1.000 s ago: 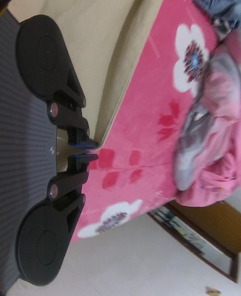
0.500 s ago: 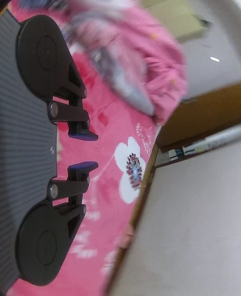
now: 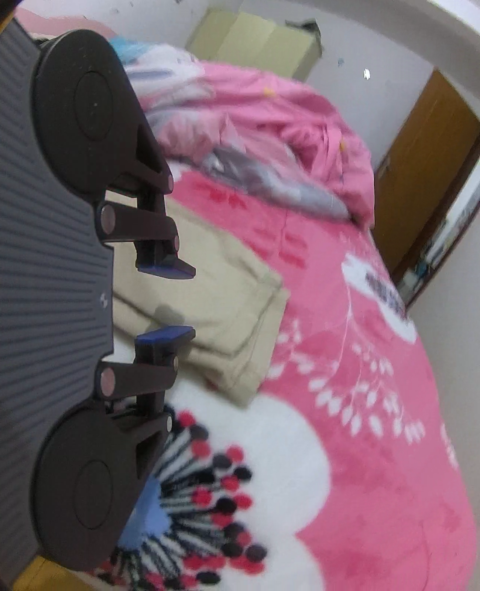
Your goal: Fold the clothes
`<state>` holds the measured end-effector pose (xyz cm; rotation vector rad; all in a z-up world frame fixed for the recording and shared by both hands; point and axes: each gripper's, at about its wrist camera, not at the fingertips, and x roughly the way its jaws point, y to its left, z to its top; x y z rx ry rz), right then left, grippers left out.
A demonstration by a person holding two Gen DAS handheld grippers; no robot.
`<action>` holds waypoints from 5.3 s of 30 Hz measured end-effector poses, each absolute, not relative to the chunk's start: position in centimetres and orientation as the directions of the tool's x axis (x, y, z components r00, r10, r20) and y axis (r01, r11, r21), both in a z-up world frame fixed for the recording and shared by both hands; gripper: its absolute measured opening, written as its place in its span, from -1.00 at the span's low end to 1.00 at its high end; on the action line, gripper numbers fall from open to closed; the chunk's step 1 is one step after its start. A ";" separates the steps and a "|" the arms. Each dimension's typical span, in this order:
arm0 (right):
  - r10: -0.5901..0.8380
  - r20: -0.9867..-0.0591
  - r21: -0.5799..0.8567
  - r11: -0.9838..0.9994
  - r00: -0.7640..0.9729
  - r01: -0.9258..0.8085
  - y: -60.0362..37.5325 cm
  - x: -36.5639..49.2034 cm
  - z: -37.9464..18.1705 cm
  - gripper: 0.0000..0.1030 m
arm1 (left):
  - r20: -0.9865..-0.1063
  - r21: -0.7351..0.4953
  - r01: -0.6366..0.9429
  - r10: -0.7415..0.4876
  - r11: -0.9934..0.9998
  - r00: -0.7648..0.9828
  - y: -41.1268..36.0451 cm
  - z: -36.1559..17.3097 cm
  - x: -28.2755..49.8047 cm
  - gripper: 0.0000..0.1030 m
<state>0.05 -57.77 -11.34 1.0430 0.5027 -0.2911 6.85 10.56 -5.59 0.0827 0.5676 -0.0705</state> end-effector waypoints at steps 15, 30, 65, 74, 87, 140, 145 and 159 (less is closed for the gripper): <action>-0.102 -0.572 0.726 0.400 0.814 0.560 -59.2 2.5 -13.1 -0.63 | -0.612 0.029 0.210 -0.149 0.977 0.777 8.5 -8.1 5.4 0.19; -0.140 -0.432 0.733 0.521 0.891 0.438 -59.2 2.7 -10.0 -0.91 | -0.633 0.061 0.185 -0.106 0.981 0.767 8.2 -7.9 5.8 0.19; -0.175 -0.381 0.739 0.532 0.908 0.413 -55.1 -6.0 -8.9 -0.55 | -0.579 0.011 0.256 -0.202 0.967 0.790 8.7 -5.6 3.6 0.14; 0.263 -0.445 0.805 0.536 0.856 0.254 -44.7 -3.0 -11.0 -0.51 | -0.588 0.037 0.645 -0.506 0.763 0.631 1.3 -4.7 -0.5 0.18; 0.472 -0.543 0.798 0.548 0.694 0.251 -38.2 0.4 -12.0 -0.34 | -0.596 0.204 0.750 -0.528 0.629 0.605 -6.2 -7.6 -2.1 -0.09; 0.092 -0.557 0.073 0.995 0.826 -0.062 -36.7 2.0 -11.9 -0.91 | -0.664 -0.096 0.435 -0.384 0.895 0.642 7.5 -7.7 5.0 -0.08; -0.125 -0.521 0.080 0.978 0.844 0.194 -44.5 1.0 -10.5 -0.88 | -0.647 -0.130 0.436 -0.409 0.890 0.643 8.4 -8.1 4.9 -0.09; -0.197 -0.554 0.201 0.911 0.809 0.360 -55.0 10.1 -10.7 -0.92 | -0.650 -0.122 0.464 -0.424 0.877 0.631 8.3 -8.3 4.9 -0.08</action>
